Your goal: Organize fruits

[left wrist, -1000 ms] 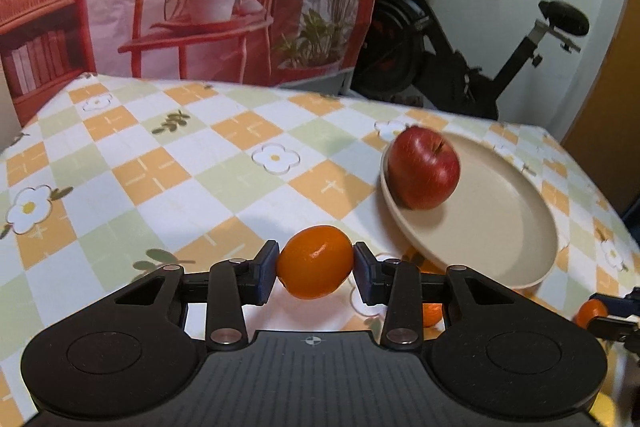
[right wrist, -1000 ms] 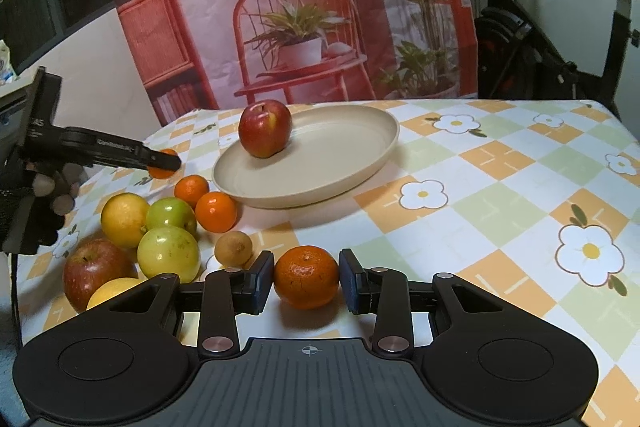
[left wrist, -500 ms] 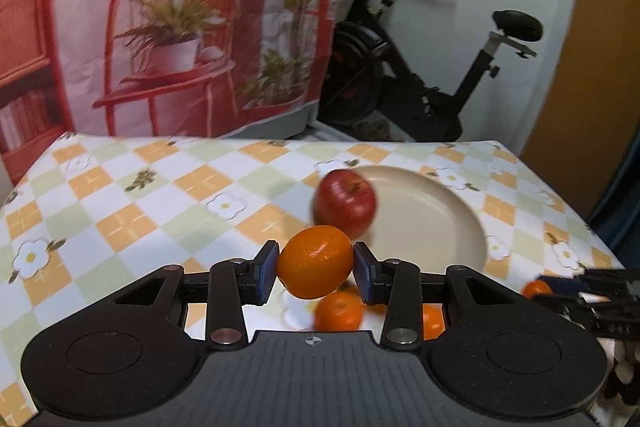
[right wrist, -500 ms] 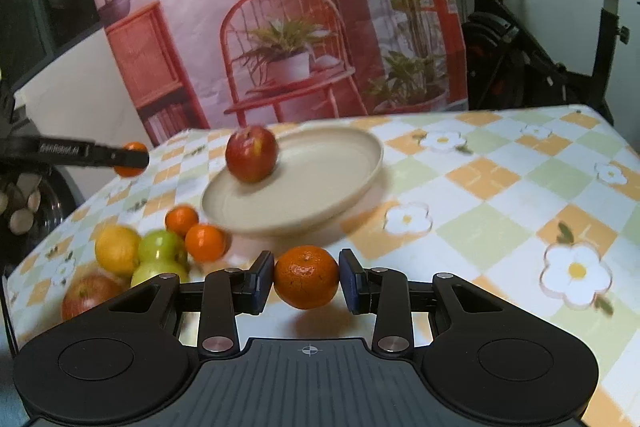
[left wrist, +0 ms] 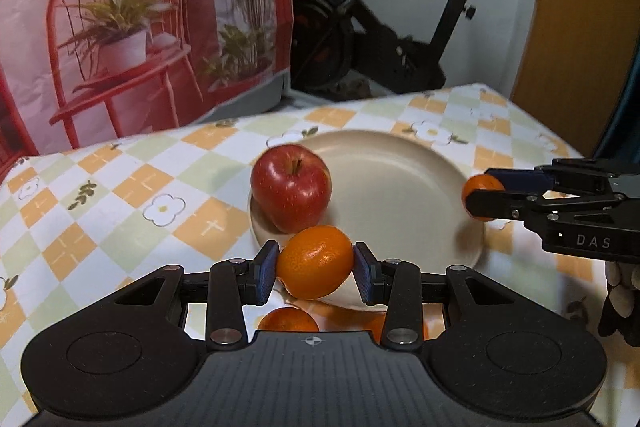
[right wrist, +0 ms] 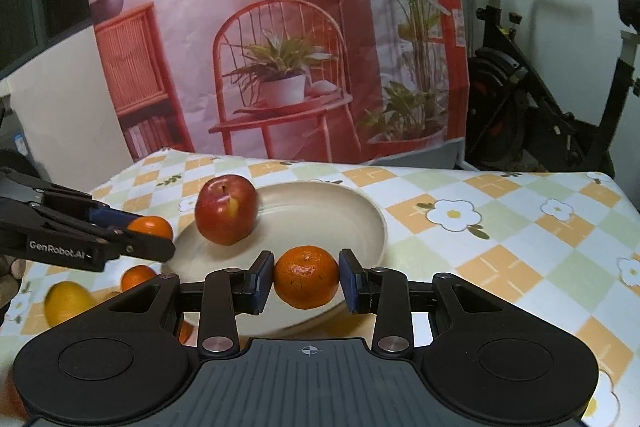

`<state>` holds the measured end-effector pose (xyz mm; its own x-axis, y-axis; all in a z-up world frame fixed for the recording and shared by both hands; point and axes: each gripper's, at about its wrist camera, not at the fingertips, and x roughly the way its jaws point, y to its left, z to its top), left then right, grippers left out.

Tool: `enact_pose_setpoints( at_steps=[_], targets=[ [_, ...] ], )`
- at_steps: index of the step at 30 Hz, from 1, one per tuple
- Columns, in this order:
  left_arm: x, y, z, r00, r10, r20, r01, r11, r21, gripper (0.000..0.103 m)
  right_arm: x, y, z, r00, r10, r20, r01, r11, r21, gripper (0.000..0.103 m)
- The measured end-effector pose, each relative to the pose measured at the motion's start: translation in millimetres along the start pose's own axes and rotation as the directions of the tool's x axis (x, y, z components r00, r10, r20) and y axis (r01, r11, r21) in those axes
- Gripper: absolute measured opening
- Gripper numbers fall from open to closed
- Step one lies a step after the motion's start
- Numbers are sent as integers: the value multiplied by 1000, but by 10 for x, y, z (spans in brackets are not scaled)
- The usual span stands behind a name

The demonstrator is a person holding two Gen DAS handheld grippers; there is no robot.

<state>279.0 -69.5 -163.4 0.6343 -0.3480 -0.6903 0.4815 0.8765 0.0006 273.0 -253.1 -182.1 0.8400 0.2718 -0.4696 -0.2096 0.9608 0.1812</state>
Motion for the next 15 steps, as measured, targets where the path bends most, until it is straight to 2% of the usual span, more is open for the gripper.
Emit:
enact_pose_setpoints(
  at_steps=[7,15],
  targets=[
    [224,42,52,999,6,-40,-6,1000,6,42,279,-17,-24,998,-63,-21,62,997,-36,33],
    [349,13,63,998,5,-64,-2,999,38,42,424,-9,-23,996,-77,-35,74,995,-61,33]
  ],
)
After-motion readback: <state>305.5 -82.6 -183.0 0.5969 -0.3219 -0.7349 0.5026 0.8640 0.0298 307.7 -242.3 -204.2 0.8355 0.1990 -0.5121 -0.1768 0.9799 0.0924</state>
